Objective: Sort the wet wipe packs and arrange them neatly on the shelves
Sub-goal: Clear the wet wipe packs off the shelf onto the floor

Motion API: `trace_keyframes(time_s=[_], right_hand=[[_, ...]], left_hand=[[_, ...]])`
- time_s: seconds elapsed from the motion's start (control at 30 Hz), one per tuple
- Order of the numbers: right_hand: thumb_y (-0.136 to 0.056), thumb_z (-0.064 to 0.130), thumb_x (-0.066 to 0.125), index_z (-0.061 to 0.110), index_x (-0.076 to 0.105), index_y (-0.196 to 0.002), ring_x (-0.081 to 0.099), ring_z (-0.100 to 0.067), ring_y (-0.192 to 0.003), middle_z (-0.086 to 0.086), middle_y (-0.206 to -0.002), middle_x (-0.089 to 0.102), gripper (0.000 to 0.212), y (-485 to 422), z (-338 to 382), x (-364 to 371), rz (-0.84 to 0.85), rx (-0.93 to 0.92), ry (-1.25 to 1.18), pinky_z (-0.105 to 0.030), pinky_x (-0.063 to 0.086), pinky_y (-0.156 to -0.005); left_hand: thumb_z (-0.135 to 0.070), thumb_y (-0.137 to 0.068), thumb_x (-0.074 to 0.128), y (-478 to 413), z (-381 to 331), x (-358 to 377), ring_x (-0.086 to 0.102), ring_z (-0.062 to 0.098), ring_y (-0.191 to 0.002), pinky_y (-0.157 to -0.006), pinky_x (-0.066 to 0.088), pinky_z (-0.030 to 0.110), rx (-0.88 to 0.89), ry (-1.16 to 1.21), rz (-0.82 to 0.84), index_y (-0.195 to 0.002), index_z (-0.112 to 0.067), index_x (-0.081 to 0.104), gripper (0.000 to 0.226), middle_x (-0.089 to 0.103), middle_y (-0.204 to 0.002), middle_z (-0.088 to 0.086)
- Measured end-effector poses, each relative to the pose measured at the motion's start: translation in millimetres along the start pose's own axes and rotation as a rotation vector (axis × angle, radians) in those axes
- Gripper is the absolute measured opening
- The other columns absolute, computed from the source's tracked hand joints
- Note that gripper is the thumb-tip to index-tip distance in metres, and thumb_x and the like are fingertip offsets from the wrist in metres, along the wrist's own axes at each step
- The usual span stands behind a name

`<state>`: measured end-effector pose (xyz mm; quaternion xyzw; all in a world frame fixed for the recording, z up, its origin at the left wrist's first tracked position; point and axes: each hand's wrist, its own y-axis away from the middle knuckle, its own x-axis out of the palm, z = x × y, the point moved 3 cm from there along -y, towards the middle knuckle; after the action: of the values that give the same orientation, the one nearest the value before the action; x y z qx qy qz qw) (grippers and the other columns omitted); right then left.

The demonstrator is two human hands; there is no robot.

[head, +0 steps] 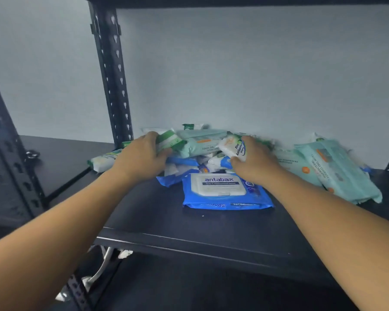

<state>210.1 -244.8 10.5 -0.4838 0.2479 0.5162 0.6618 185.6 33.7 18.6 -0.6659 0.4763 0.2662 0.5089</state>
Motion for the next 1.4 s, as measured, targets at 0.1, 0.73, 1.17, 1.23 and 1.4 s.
trace_keyframes(time_s=[0.1, 0.73, 1.17, 1.23, 1.4], right_hand=[[-0.075, 0.027, 0.072, 0.025, 0.041, -0.139, 0.049, -0.028, -0.113, -0.003, -0.124, 0.054, 0.071, -4, -2, 4, 0.086, 0.009, 0.012, -0.035, 0.042, -0.084], [-0.068, 0.062, 0.075, 0.027, 0.054, -0.121, 0.037, -0.029, -0.124, -0.001, -0.115, 0.053, 0.067, 10, 6, -14, 0.369, 0.016, 0.380, -0.043, 0.040, -0.091], [-0.047, 0.081, 0.070, 0.026, 0.053, -0.077, 0.053, -0.029, -0.097, 0.000, -0.092, 0.054, 0.065, 99, 6, -83, 0.225, -0.026, 0.236, -0.040, 0.050, -0.081], [-0.058, 0.072, 0.078, 0.027, 0.059, -0.085, 0.051, -0.027, -0.101, -0.001, -0.100, 0.053, 0.055, 148, 5, -97, 0.213, -0.004, 0.118, -0.038, 0.047, -0.083], [-0.061, 0.061, 0.083, 0.029, 0.062, -0.079, 0.054, -0.019, -0.090, 0.000, -0.096, 0.051, 0.043, 281, -31, -96, 0.267, 0.141, -0.145, -0.028, 0.036, -0.067]], left_hand=[[-0.048, -0.096, 0.057, -6, 2, 2, 0.057, 0.033, -0.105, -0.086, 0.043, 0.036, 0.014, 0.033, 0.088, -0.136, -0.011, 0.047, 0.055, 0.062, -0.124, 0.014], [-0.055, -0.060, 0.082, 2, -26, -6, 0.057, 0.009, -0.070, -0.064, 0.048, 0.028, -0.011, -0.184, 0.297, -0.082, -0.018, 0.067, 0.045, 0.066, -0.079, -0.004], [-0.053, -0.061, 0.079, 77, -47, -35, 0.055, 0.029, -0.075, -0.063, 0.038, 0.031, 0.070, -0.133, 0.023, -0.077, -0.012, 0.063, 0.046, 0.059, -0.074, 0.006], [-0.055, -0.060, 0.077, 118, -59, -40, 0.053, 0.030, -0.075, -0.065, 0.040, 0.033, 0.089, -0.067, 0.031, -0.077, -0.014, 0.061, 0.048, 0.057, -0.074, 0.006], [-0.053, -0.060, 0.085, 240, -84, -14, 0.058, 0.023, -0.081, -0.070, 0.039, 0.030, 0.228, 0.153, 0.335, -0.090, -0.017, 0.069, 0.049, 0.063, -0.086, 0.001]])
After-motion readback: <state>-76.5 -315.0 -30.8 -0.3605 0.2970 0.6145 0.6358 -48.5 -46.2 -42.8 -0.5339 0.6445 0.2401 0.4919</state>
